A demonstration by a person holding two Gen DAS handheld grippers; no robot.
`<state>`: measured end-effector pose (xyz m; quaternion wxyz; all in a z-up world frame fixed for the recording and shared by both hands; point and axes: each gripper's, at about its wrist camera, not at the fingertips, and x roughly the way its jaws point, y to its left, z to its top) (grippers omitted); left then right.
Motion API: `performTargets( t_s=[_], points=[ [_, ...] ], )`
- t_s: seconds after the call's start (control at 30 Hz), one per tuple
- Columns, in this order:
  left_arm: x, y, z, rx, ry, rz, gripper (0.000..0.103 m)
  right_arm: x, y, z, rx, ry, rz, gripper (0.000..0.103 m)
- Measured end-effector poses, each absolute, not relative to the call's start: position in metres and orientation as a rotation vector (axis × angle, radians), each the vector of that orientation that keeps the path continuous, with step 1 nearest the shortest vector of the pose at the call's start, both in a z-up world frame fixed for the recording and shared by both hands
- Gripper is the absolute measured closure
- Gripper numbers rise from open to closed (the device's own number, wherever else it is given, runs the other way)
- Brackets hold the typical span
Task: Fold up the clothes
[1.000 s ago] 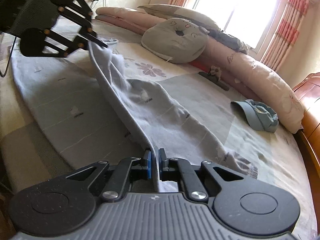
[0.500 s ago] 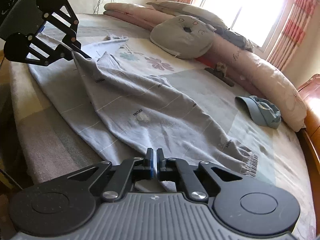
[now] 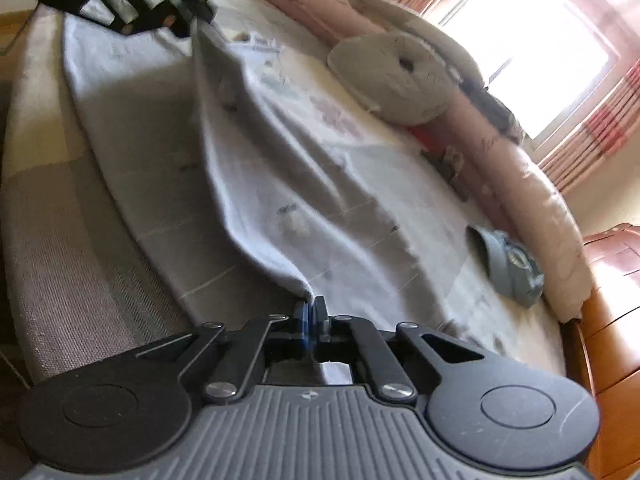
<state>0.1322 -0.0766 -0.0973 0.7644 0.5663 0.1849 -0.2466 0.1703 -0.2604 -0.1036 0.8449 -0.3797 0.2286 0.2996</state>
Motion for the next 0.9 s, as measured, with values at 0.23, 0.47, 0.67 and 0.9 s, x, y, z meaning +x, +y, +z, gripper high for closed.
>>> performTargets(
  t_s=[0.23,0.47,0.67,0.9],
  points=[
    [0.123,-0.081,-0.122,1.261,0.504,-0.675,0.101,0.170,-0.275,-0.115,-0.839,0.559,0.685,0.100],
    [0.129,-0.079,-0.133,1.262,0.559,-0.698,0.101,0.165,-0.273,-0.116,-0.859,0.566,0.700,0.100],
    [0.130,-0.075,-0.136,1.247,0.607,-0.704,0.095,0.157,-0.275,-0.116,-0.846,0.588,0.723,0.100],
    [0.132,-0.056,-0.119,1.116,0.678,-0.643,0.091,0.153,-0.293,-0.108,-0.752,0.637,0.679,0.092]
  ],
)
